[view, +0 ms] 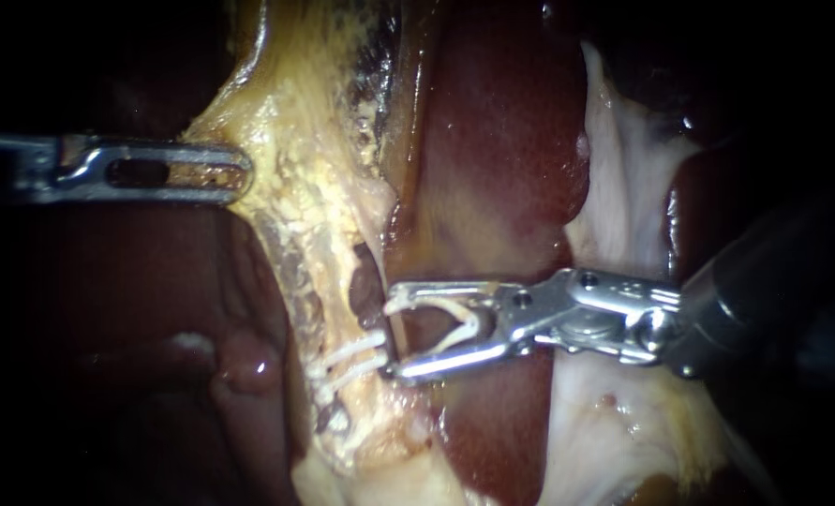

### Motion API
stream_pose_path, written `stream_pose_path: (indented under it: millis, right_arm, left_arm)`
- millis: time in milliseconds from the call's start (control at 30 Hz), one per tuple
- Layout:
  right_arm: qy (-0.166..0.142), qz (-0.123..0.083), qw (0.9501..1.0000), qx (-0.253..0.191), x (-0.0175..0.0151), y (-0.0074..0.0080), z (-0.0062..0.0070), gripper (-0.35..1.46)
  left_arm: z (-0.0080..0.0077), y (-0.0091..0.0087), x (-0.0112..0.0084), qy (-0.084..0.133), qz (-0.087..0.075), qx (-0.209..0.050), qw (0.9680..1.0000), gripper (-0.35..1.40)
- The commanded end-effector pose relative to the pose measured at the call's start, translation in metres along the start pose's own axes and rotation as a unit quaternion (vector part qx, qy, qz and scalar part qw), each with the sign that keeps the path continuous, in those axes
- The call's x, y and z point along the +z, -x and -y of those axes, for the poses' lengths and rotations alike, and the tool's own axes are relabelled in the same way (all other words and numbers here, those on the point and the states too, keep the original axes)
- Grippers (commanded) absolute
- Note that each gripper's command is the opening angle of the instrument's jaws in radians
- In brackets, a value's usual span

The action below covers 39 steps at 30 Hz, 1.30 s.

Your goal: Clipping third clip left tube

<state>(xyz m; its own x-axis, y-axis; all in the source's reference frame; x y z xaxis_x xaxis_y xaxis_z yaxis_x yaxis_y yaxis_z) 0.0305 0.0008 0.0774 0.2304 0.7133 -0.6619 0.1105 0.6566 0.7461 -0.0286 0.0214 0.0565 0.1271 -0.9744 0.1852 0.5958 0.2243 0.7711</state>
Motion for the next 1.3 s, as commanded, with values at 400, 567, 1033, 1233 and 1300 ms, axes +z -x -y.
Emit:
stream_pose_path:
  millis: [400,567,1033,1233,1300]
  right_arm:
    - [-0.015,0.003,0.9998,0.012,0.0035,0.0016,-0.0024,0.57]
    - [-0.038,-0.016,0.999,0.02,0.0046,0.0013,-0.0025,0.58]
    - [-0.108,-0.058,0.9914,0.045,0.0037,-0.002,0.0,0.57]
    - [-0.123,-0.059,0.9886,0.064,0.0041,-0.002,0.0004,0.56]
    - [-0.13,-0.058,0.987,0.075,0.0045,-0.002,0.0004,0.56]
  left_arm:
    - [0.0005,-0.0002,-0.0002,0.002,0.0,0.001,1.0,-0.35]
    - [0.0005,-0.0002,-0.0002,0.002,0.0,0.001,1.0,-0.35]
    - [0.0004,-0.0002,-0.0003,0.001,0.0,0.001,1.0,-0.35]
    - [0.0003,-0.0002,-0.0003,0.001,0.0,0.001,1.0,-0.35]
    - [0.0002,-0.0001,-0.0002,0.001,0.0,0.001,1.0,-0.35]
